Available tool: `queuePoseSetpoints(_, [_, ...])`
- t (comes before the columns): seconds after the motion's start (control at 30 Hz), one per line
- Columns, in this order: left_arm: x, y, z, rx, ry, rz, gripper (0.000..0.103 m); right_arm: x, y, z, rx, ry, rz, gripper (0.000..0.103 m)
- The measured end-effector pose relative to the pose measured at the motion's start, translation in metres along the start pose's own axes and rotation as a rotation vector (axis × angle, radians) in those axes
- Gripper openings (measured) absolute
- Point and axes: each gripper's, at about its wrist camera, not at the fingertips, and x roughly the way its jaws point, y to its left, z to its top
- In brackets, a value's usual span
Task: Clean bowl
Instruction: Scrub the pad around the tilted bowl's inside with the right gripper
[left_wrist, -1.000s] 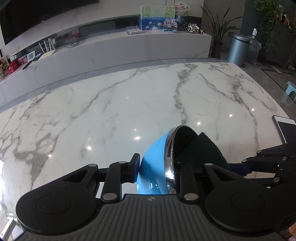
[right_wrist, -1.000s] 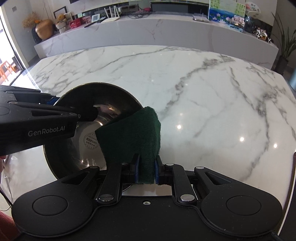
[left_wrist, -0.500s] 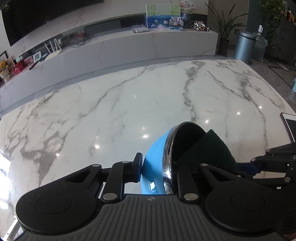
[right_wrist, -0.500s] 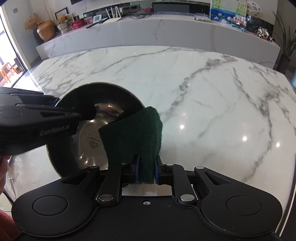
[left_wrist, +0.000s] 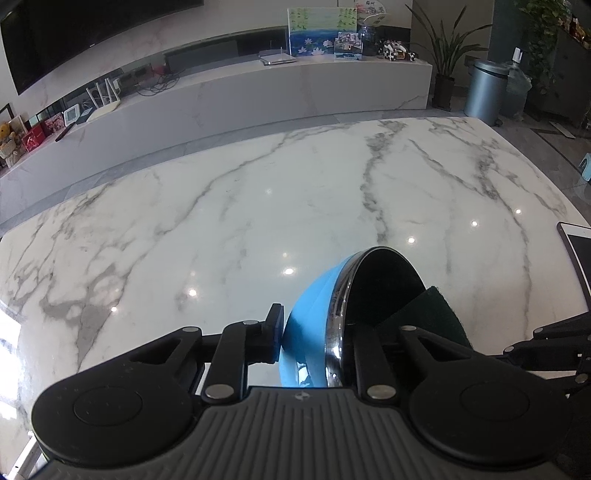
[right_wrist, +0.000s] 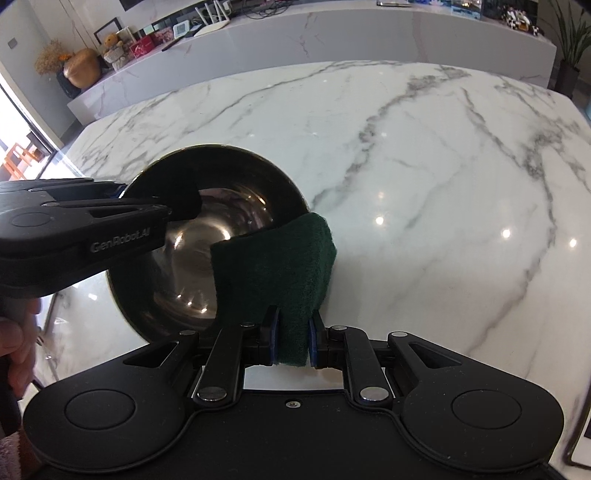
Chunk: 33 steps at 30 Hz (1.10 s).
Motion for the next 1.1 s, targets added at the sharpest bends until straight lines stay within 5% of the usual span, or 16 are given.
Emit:
queuePoseSetpoints(0.47, [0.001, 0.011, 0.001, -0.046, 0.024, -0.056, 0.026, 0.010, 0.011, 0.014, -0.131, -0.095, -0.117, 0.014])
queuePoseSetpoints(0.67, [0.002, 0.005, 0.001, -0.011, 0.019, 0.004, 0.018, 0.007, 0.009, 0.013, -0.110, -0.079, -0.098, 0.014])
queuePoseSetpoints(1.1, [0.004, 0.010, 0.000, -0.039, 0.024, 0.004, 0.017, -0.008, 0.006, 0.003, 0.052, 0.029, 0.036, 0.014])
